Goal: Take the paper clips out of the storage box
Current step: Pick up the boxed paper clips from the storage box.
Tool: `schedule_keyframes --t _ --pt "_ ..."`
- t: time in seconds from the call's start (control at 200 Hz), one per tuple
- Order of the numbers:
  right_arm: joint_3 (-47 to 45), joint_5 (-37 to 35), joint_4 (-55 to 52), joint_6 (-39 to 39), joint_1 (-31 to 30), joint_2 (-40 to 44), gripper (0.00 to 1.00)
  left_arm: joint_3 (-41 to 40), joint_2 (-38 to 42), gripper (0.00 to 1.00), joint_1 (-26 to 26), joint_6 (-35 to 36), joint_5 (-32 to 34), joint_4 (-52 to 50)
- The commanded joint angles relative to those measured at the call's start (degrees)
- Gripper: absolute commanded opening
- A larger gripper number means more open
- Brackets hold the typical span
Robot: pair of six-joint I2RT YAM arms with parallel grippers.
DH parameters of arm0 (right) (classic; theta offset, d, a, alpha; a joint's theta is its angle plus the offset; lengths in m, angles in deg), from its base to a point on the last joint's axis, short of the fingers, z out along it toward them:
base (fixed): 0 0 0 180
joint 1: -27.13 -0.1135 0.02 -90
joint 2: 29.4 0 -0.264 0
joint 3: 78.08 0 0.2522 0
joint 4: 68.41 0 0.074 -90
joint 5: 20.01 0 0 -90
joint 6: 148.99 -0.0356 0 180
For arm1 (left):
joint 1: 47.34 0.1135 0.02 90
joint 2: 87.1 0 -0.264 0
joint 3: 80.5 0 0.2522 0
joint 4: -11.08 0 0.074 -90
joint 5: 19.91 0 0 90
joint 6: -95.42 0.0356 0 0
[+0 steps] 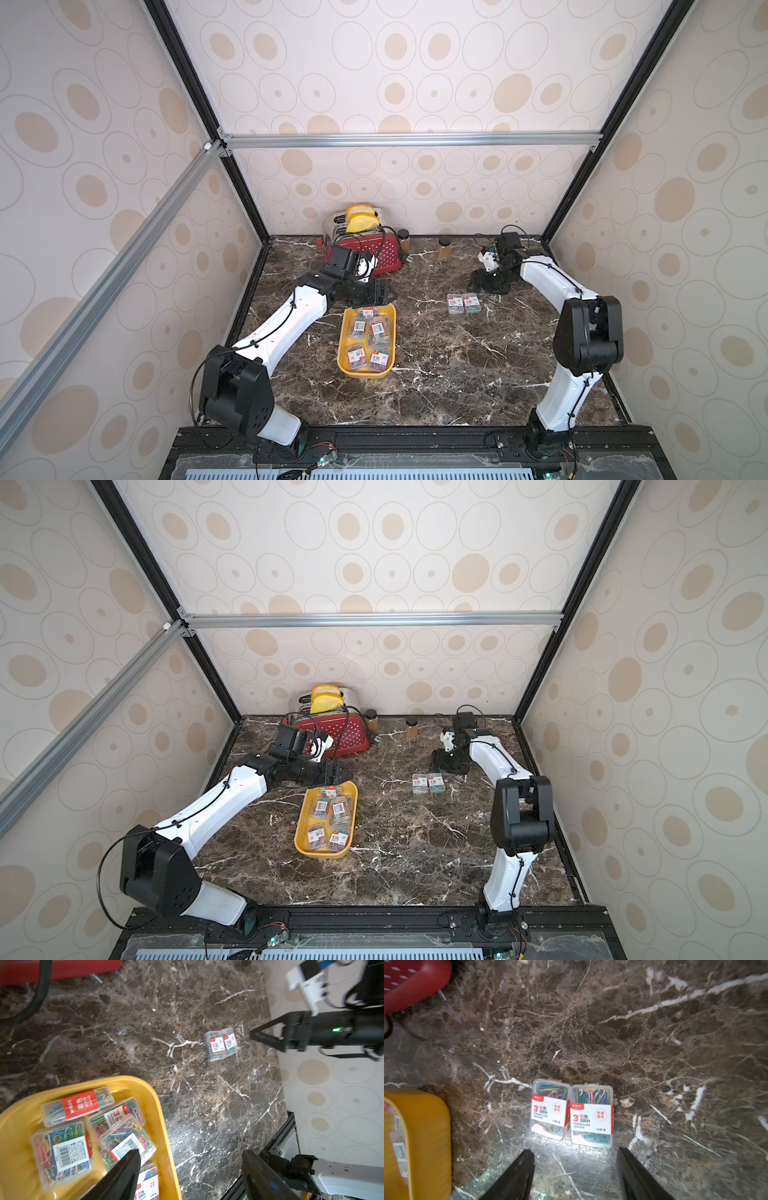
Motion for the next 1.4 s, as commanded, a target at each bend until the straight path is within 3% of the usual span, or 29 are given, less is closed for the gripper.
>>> schedule_keyframes --t 0.0,0.255,0.686,1.162,1.397 --pt "0.4 -0.8 -4.0 1.5 -1.7 4.1 0.68 -2.0 0.9 0.79 -0.8 -1.5 5.1 -0.3" --pt "-1.6 -3.3 -6.9 3.1 -6.5 10.2 0.69 -4.2 -2.6 0.78 -2.4 -6.9 13.1 0.4" --pt "-5.4 -3.1 -6.8 2.8 -7.5 14.8 0.69 -3.1 -9.5 0.79 -6.2 -11.4 22.0 -0.4" --pt "-6.0 -2.4 -6.7 2.7 -7.6 15.8 0.69 -3.1 -14.1 0.8 -7.1 -11.9 22.2 1.3" --pt "-6.1 -1.9 -6.7 2.7 -7.6 15.6 0.69 -3.5 -15.2 0.69 -7.2 -11.4 20.6 2.1"
